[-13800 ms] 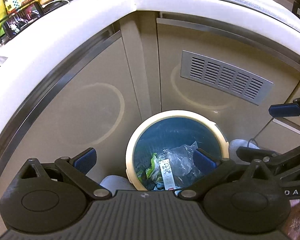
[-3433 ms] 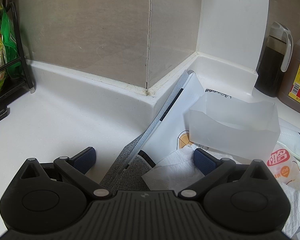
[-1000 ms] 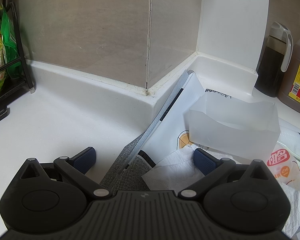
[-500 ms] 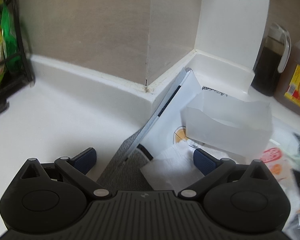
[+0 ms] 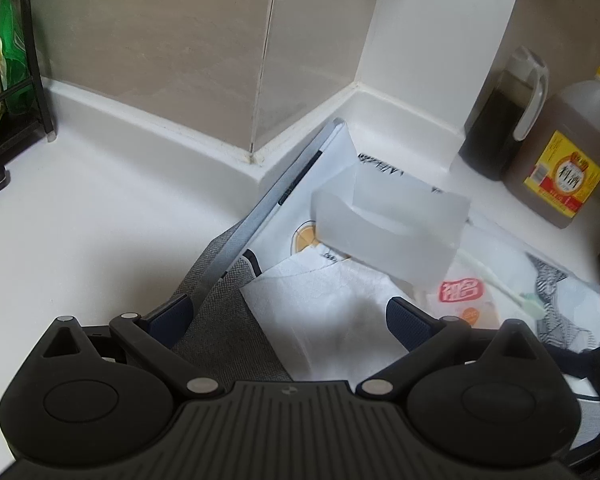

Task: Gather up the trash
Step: 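Grasp the white tissue with the left tool while the right tool grasps the snack wrapper, then carry the tissue and snack wrapper off the mat down toward the bin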

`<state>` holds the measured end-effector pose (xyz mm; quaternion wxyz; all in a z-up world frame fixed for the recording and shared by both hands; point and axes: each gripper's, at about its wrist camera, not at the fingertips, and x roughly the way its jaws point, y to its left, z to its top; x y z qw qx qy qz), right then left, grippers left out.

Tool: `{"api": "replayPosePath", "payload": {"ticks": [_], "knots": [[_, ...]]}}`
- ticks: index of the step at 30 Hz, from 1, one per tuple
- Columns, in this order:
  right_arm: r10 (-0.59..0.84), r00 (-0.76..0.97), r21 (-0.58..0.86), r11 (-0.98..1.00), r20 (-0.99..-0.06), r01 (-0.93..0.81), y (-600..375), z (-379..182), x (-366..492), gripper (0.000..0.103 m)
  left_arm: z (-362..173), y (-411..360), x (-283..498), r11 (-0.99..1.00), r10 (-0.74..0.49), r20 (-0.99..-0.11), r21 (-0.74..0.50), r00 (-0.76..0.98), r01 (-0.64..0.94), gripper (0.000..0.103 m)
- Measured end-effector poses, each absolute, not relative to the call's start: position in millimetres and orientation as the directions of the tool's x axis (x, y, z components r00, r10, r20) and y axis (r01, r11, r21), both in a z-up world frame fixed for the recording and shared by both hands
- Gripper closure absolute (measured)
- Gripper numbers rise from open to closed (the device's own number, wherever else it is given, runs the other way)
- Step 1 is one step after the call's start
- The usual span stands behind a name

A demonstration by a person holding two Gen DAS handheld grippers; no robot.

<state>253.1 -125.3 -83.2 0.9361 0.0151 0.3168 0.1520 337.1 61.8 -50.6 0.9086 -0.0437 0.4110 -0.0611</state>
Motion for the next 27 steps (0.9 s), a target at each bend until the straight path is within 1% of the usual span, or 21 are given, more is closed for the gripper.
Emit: {"api": "replayPosePath", "payload": {"ticks": [2,5,7,9,11,12,13,14,15,16,17,18,19,21,24,27], "knots": [[0.301,0.753,0.134,0.952,-0.585,-0.276,-124,-84,253,0.000,-41,66,331,0.988,-0.146,-0.731,-0.141,0.667,0.061,0.002],[0.314,0.749,0.160,0.949,-0.583,-0.273,-128,-85,254,0.000,-27,73,321,0.971,-0.218,-0.710,-0.227,0.670,0.076,0.002],[0.331,0.745,0.186,0.944,-0.580,-0.274,-131,-85,253,0.000,-22,69,315,0.965,-0.245,-0.712,-0.243,0.658,0.097,0.002],[0.360,0.734,0.209,0.933,-0.576,-0.294,-132,-86,252,0.000,-26,62,314,0.966,-0.251,-0.724,-0.225,0.642,0.125,0.002],[0.378,0.723,0.219,0.925,-0.577,-0.310,-129,-89,252,0.001,-42,56,322,0.968,-0.246,-0.764,-0.223,0.596,0.113,0.002],[0.393,0.723,0.227,0.919,-0.568,-0.322,-128,-90,252,0.006,-52,56,325,0.964,-0.260,-0.780,-0.243,0.569,0.108,0.007],[0.413,0.722,0.237,0.911,-0.555,-0.338,-129,-90,249,0.019,-60,56,328,0.962,-0.267,-0.784,-0.256,0.561,0.100,0.012],[0.433,0.716,0.255,0.901,-0.548,-0.351,-129,-90,248,0.029,-60,56,325,0.960,-0.269,-0.755,-0.257,0.598,0.109,0.020],[0.453,0.711,0.283,0.891,-0.538,-0.354,-131,-89,247,0.043,-61,56,326,0.955,-0.289,-0.759,-0.272,0.583,0.120,0.048],[0.460,0.712,0.297,0.888,-0.531,-0.351,-133,-88,245,0.059,-61,56,326,0.949,-0.306,-0.754,-0.287,0.581,0.127,0.074],[0.459,0.718,0.301,0.888,-0.524,-0.348,-134,-86,243,0.062,-62,58,327,0.941,-0.327,-0.753,-0.314,0.571,0.125,0.092],[0.458,0.721,0.303,0.888,-0.520,-0.345,-136,-83,242,0.068,-62,61,327,0.929,-0.355,-0.749,-0.349,0.560,0.122,0.101],[0.453,0.729,0.300,0.891,-0.514,-0.342,-138,-81,239,0.072,-61,64,325,0.924,-0.365,-0.738,-0.362,0.567,0.123,0.101],[0.423,0.757,0.264,0.905,-0.498,-0.332,-140,-75,230,0.075,-53,64,315,0.935,-0.341,-0.719,-0.327,0.606,0.138,0.101],[0.392,0.789,0.232,0.919,-0.472,-0.318,-148,-69,213,0.076,-37,67,298,0.934,-0.346,-0.687,-0.320,0.639,0.161,0.101],[0.346,0.818,0.216,0.937,-0.459,-0.275,-159,-66,195,0.076,-21,69,271,0.942,-0.328,-0.660,-0.278,0.675,0.186,0.101]]}}
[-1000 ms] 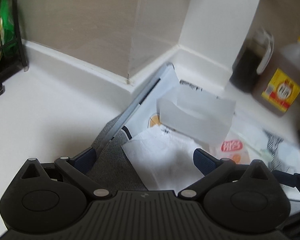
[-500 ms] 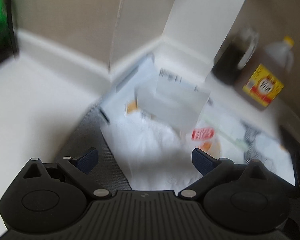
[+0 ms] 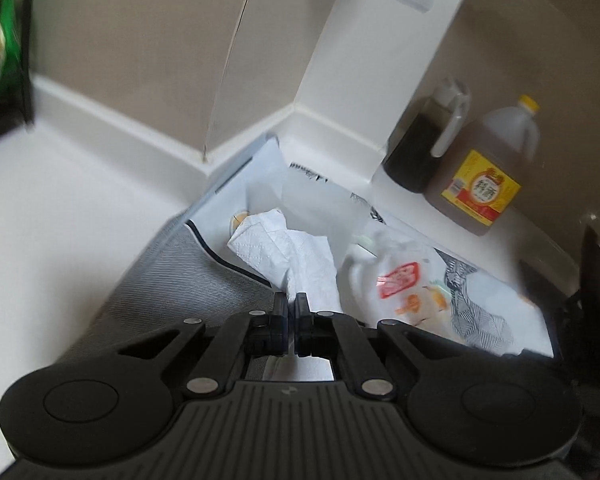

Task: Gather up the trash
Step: 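Carry the tissue and snack wrapper off the mat down toward the bin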

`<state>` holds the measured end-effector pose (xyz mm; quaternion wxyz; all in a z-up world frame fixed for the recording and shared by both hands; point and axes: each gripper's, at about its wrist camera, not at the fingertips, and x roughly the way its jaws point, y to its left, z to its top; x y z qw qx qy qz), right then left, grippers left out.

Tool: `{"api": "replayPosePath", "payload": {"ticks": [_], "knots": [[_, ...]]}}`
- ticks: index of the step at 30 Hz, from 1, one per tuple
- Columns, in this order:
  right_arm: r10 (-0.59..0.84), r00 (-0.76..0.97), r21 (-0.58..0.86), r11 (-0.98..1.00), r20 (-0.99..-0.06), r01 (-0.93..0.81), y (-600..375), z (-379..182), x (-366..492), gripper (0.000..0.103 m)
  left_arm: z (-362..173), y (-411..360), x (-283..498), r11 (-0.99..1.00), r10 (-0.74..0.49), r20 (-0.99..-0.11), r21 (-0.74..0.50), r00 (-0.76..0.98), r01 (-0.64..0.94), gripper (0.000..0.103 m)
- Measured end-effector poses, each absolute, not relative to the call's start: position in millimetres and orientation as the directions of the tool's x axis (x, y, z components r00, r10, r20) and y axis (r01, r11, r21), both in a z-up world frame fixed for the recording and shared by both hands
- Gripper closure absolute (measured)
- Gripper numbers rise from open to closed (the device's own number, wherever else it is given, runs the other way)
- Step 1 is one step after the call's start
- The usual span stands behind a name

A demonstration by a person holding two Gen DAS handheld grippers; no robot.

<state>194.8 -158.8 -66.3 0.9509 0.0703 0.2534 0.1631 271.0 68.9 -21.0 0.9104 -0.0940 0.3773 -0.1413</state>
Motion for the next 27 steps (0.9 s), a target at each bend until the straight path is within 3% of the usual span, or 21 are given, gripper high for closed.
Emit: {"api": "replayPosePath", "payload": {"ticks": [8,16,20,27], "knots": [[0.222,0.914,0.173,0.970,-0.341,-0.171,-192,-48,125,0.076,7,86,170,0.943,-0.329,-0.590,-0.252,0.737,0.219,0.101],[0.294,0.923,0.137,0.954,-0.250,-0.267,-192,-30,31,0.076,11,92,34,0.941,-0.336,-0.562,-0.232,0.755,0.247,0.101],[0.368,0.893,0.135,0.929,-0.260,-0.344,-184,-37,-14,0.076,-3,97,-29,0.945,-0.325,-0.580,-0.235,0.747,0.228,0.101],[0.470,0.804,0.154,0.882,-0.364,-0.445,-156,-77,-72,0.076,-47,103,-102,0.952,-0.297,-0.647,-0.254,0.703,0.168,0.101]]}}
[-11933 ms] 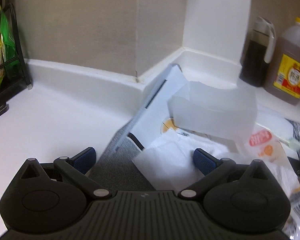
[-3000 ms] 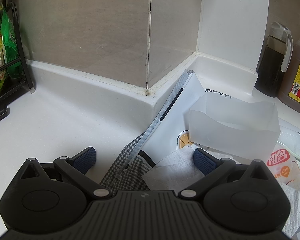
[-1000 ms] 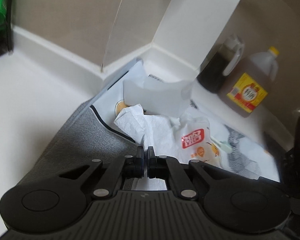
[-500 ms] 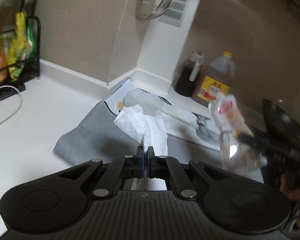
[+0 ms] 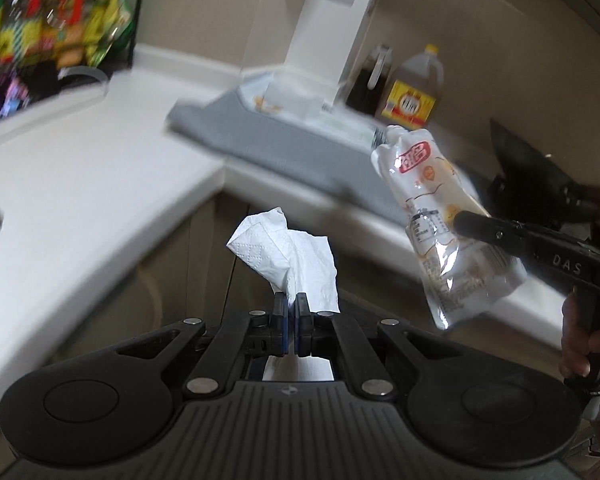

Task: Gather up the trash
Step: 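Carry the tissue and snack wrapper off the mat down toward the bin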

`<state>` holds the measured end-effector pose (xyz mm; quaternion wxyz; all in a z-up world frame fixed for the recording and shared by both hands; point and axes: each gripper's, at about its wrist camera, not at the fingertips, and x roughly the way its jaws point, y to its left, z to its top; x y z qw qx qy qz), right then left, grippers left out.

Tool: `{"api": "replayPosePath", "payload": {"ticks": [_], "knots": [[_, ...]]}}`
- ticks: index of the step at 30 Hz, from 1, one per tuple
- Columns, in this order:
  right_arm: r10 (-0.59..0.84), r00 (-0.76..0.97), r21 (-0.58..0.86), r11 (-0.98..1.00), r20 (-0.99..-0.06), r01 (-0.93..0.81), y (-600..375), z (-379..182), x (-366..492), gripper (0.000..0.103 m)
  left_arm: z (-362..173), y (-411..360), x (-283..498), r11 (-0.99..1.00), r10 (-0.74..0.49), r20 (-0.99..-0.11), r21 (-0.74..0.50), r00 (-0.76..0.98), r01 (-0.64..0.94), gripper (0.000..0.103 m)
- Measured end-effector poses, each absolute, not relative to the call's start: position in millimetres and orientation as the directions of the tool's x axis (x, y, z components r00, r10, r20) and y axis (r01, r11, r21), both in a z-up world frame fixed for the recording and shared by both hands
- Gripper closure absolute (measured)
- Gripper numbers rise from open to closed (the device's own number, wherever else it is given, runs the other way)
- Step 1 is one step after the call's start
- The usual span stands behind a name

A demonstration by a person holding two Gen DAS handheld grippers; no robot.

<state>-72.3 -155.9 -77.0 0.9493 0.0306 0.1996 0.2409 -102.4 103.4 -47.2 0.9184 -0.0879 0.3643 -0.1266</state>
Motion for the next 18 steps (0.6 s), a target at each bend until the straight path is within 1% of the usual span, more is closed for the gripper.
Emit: {"api": "replayPosePath", "payload": {"ticks": [3,7,13,18], "knots": [[0.482,0.769,0.147,0.872,-0.419,-0.467,-143,-96,-85,0.076,-65,110,-120,0.956,-0.278,-0.663,-0.262,0.695,0.132,0.101],[0.478,0.737,0.137,0.869,-0.477,-0.475,-128,-119,-93,0.076,-78,116,-133,0.969,-0.227,-0.672,-0.229,0.705,0.094,0.101],[0.483,0.708,0.135,0.861,-0.515,-0.490,-113,-135,-98,0.076,-84,117,-138,0.973,-0.205,-0.676,-0.219,0.708,0.073,0.101],[0.474,0.703,0.123,0.863,-0.530,-0.489,-110,-138,-99,0.076,-90,114,-135,0.972,-0.213,-0.680,-0.222,0.701,0.080,0.101]]}}
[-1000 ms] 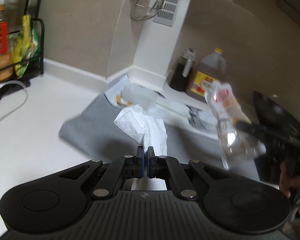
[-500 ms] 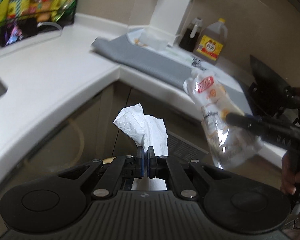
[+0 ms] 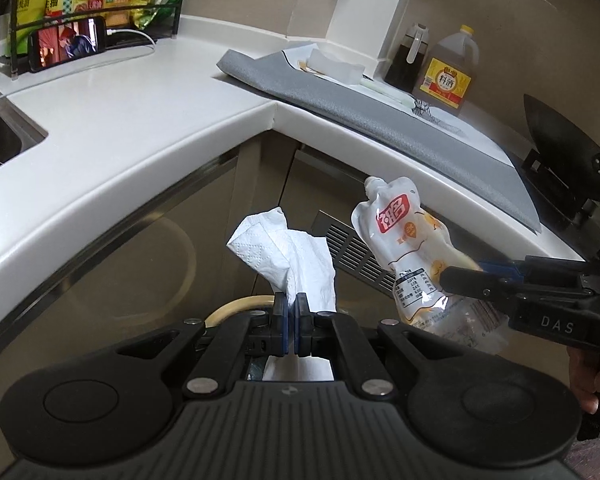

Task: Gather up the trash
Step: 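Carry the tissue and snack wrapper off the mat down toward the bin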

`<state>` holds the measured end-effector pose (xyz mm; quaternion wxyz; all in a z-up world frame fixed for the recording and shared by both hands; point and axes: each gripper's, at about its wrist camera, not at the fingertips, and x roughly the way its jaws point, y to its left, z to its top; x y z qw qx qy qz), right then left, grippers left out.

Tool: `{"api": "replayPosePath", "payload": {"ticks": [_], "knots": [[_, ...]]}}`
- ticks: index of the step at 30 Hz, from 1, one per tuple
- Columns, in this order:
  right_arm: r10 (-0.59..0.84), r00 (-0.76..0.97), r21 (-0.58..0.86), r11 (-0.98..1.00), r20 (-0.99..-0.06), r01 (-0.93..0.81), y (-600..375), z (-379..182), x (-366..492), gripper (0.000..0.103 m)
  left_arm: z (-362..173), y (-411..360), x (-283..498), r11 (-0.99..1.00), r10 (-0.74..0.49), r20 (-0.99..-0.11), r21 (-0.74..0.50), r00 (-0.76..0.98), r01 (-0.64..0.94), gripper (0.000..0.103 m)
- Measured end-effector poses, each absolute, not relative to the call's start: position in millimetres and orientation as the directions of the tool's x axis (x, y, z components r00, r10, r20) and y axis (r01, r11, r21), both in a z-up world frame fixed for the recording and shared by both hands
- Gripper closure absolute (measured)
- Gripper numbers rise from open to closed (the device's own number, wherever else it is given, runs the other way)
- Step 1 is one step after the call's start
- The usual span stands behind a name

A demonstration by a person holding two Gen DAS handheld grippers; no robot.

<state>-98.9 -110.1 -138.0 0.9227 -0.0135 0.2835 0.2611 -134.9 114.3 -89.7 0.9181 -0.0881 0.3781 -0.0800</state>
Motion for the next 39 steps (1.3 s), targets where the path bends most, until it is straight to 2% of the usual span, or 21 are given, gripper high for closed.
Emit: {"api": "replayPosePath", "payload": {"ticks": [13,39], "knots": [[0.450,0.674,0.101,0.866,-0.586,-0.490,-100,-145,-88,0.076,-102,110,-122,0.963,-0.237,-0.668,-0.255,0.705,0.083,0.101],[0.418,0.630,0.086,0.869,-0.655,-0.487,-88,-165,-71,0.076,-120,115,-107,0.965,-0.233,-0.706,-0.256,0.669,0.066,0.101]]}}
